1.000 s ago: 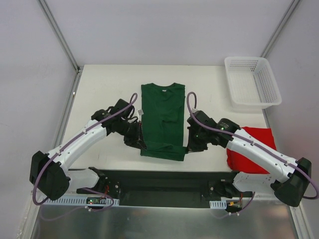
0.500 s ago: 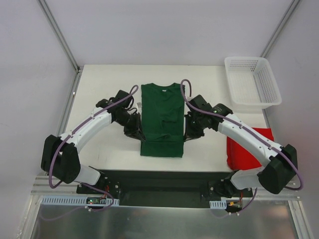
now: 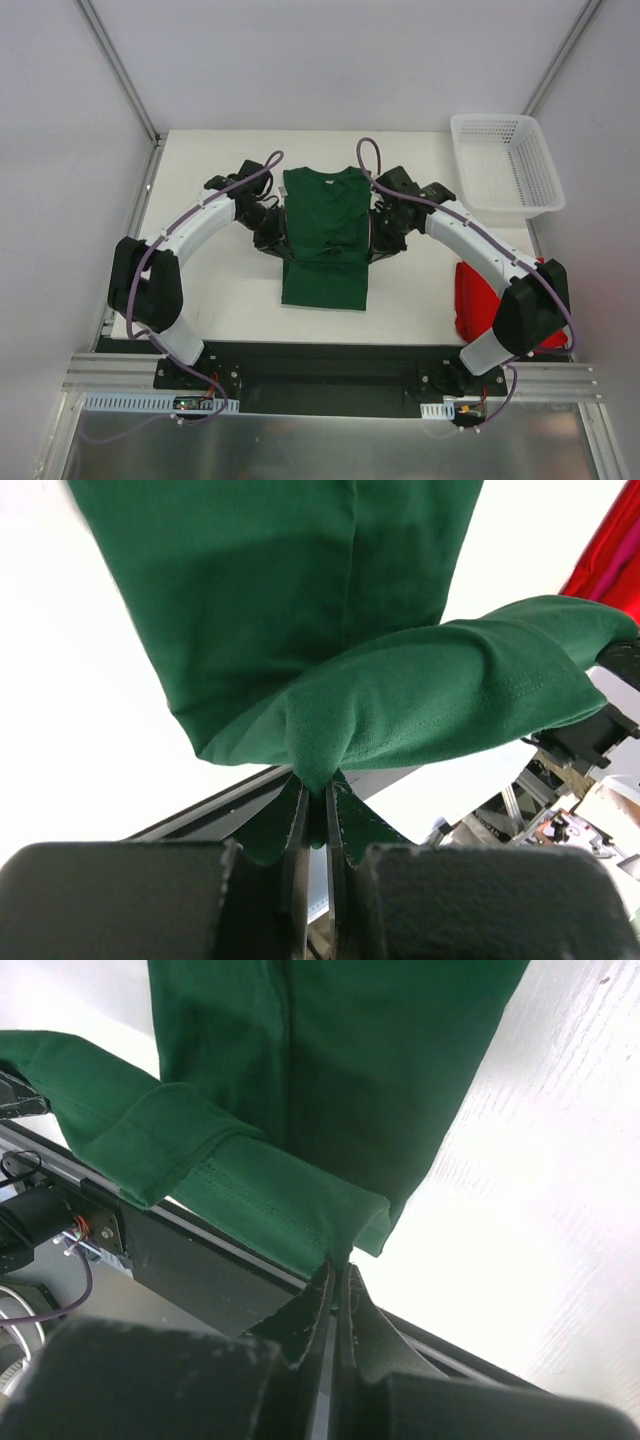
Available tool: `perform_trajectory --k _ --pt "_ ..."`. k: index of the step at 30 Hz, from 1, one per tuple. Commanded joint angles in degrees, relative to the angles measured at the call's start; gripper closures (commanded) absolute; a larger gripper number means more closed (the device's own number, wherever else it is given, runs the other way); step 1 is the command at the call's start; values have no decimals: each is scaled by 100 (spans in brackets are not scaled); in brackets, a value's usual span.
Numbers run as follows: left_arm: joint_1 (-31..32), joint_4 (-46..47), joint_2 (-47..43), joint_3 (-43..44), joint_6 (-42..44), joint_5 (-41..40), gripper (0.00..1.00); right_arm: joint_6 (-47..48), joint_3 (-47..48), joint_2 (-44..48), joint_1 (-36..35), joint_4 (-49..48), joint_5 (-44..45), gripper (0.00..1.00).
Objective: Fold and stack the t-shirts
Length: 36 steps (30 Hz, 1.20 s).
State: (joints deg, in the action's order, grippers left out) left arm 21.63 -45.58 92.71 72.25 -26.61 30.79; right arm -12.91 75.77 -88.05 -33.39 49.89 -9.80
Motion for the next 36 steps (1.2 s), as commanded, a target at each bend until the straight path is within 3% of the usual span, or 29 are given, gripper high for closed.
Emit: perform_trajectory --k 1,12,24,36 --pt "-203 -311 308 360 323 -503 100 464 307 -230 183 505 312 99" --pt "-282 -311 784 659 446 -468 100 552 553 -915 412 241 146 99" --pt "-484 -425 1064 852 622 -512 100 623 1528 -1785 579 442 -4 99" --pt "-484 -434 1548 975 727 -398 100 649 1248 -1830 596 391 -66 99"
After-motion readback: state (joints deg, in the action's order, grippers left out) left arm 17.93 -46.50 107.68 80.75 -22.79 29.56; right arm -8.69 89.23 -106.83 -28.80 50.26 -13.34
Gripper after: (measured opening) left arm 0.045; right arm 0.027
